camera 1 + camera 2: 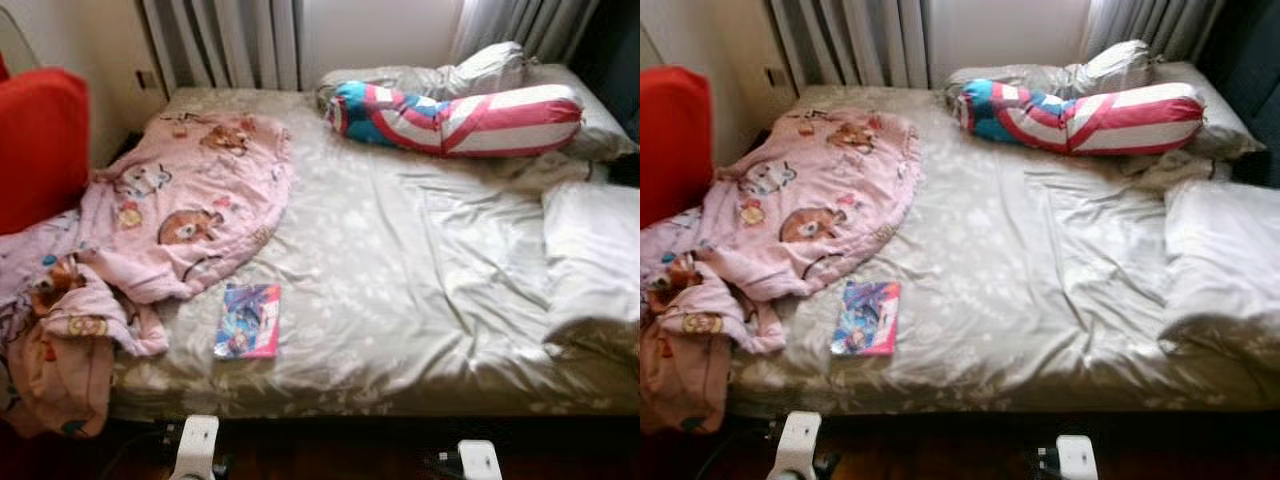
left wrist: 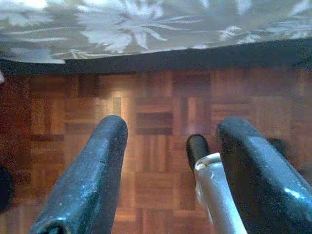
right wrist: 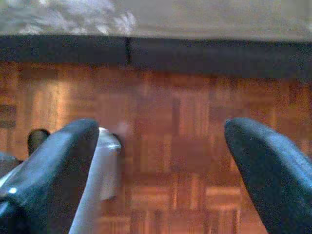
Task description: Clean up the room
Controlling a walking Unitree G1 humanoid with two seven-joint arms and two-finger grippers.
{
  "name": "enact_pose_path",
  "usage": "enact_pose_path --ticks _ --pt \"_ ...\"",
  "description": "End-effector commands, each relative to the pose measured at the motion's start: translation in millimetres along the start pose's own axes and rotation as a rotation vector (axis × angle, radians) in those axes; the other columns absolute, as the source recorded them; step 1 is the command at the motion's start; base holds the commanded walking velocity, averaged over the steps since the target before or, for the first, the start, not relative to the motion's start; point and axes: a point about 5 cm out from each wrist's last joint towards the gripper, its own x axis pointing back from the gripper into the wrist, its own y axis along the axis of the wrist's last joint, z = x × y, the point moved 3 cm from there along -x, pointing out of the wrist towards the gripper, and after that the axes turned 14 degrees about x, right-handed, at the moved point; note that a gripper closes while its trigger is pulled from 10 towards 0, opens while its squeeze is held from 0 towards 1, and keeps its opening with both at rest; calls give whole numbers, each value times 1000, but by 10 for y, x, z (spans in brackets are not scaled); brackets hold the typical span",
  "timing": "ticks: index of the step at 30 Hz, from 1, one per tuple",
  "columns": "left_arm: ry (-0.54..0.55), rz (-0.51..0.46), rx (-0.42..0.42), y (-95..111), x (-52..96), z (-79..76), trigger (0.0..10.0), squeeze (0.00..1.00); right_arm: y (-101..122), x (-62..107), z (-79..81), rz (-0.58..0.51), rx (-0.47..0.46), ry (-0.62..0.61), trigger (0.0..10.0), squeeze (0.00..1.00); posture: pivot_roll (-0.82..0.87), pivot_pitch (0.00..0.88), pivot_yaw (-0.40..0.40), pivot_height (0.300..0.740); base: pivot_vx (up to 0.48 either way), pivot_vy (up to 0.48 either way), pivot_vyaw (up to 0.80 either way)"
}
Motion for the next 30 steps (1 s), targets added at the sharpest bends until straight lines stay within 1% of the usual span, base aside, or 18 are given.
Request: enact_pose_path --ticks 1,17,30 --pt "-1 12 7 -33 5 0 10000 0 48 -7 -59 -16 5 -15 10000 0 -23 55 11 740 0 -274 0" --pt "-10 3 0 -14 -1 -49 10000 0 57 -8 -53 -20 -2 -17 10000 0 -26 51 14 740 0 -274 0" --pt "-10 -2 3 7 -6 -58 10000 0 58 -8 -50 -22 5 -15 10000 0 -21 36 10 740 0 -275 0"
